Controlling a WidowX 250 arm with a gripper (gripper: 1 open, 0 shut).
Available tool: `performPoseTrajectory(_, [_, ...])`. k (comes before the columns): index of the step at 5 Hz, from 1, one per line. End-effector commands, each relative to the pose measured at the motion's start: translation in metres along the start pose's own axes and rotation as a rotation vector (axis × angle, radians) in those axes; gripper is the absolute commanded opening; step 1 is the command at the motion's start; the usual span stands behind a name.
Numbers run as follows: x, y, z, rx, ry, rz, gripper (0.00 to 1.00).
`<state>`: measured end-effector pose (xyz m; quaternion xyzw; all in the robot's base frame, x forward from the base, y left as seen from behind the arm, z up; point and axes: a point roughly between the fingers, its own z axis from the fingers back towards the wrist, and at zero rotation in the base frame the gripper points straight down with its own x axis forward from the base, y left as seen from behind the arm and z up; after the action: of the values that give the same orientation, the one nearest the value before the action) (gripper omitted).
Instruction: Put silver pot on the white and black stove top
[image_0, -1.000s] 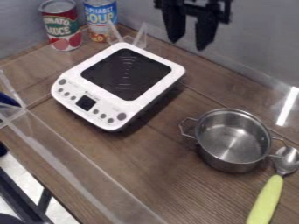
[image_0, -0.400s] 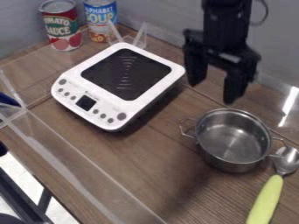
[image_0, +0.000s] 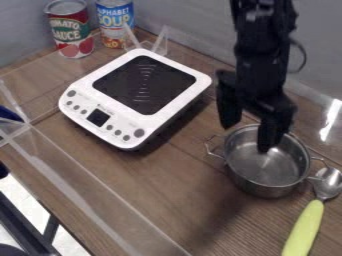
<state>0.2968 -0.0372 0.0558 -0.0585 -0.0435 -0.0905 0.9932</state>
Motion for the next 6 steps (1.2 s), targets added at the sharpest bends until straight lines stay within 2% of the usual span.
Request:
performPoseTrajectory(1, [0.005, -0.006, -0.011, -0.005, -0.042, -0.021, 1.0])
performPoseTrajectory(6, [0.017, -0.006, -0.009, -0.024, -0.072, -0.029, 1.0])
